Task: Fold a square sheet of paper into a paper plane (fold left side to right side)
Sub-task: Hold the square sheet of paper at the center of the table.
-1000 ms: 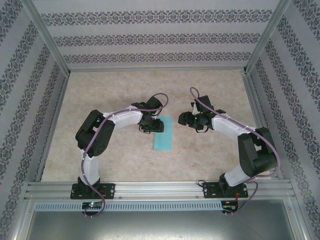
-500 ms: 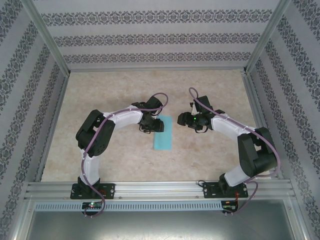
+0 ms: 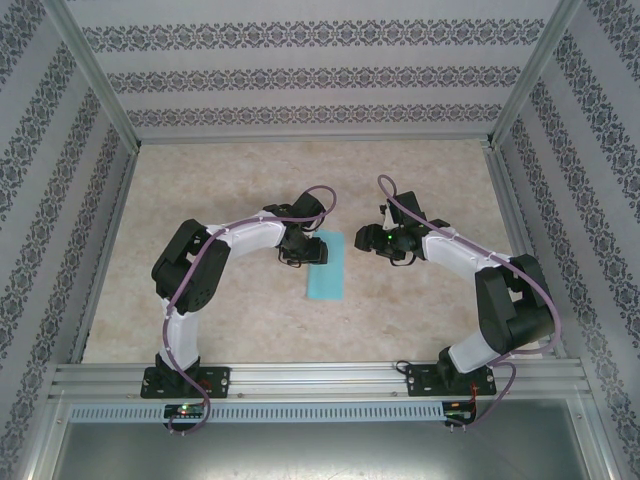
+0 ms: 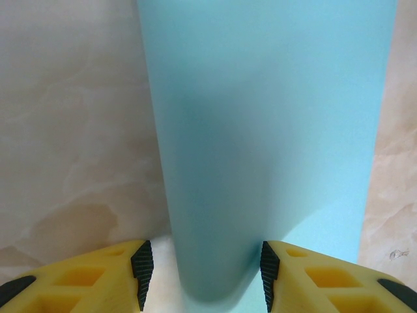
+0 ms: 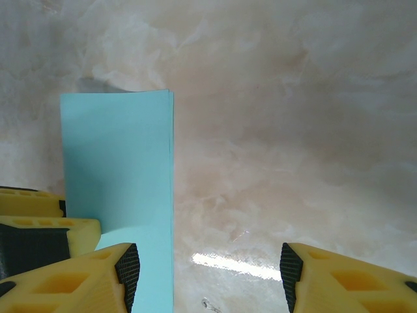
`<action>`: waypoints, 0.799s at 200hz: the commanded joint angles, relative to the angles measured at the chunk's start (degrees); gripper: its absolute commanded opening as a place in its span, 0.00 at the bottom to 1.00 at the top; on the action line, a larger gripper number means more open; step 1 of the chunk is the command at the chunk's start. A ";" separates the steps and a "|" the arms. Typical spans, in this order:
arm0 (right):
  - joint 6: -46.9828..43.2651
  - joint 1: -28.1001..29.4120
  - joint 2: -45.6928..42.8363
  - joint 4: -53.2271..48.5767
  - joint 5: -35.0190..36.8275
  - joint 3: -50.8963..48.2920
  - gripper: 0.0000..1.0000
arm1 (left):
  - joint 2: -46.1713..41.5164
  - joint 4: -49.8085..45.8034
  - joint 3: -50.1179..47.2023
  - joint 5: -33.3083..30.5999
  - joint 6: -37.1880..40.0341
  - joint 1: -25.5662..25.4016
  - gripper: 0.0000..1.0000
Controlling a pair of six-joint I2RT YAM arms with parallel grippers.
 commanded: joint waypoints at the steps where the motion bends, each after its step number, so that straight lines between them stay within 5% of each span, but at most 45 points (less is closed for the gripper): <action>1: -0.15 0.70 -0.48 0.16 0.07 0.11 0.61 | 3.82 0.25 -0.18 1.23 0.48 -1.63 0.51; 160: -0.30 1.04 -0.07 0.03 -0.12 0.31 0.61 | 5.31 -2.26 2.02 0.33 2.74 -2.43 0.52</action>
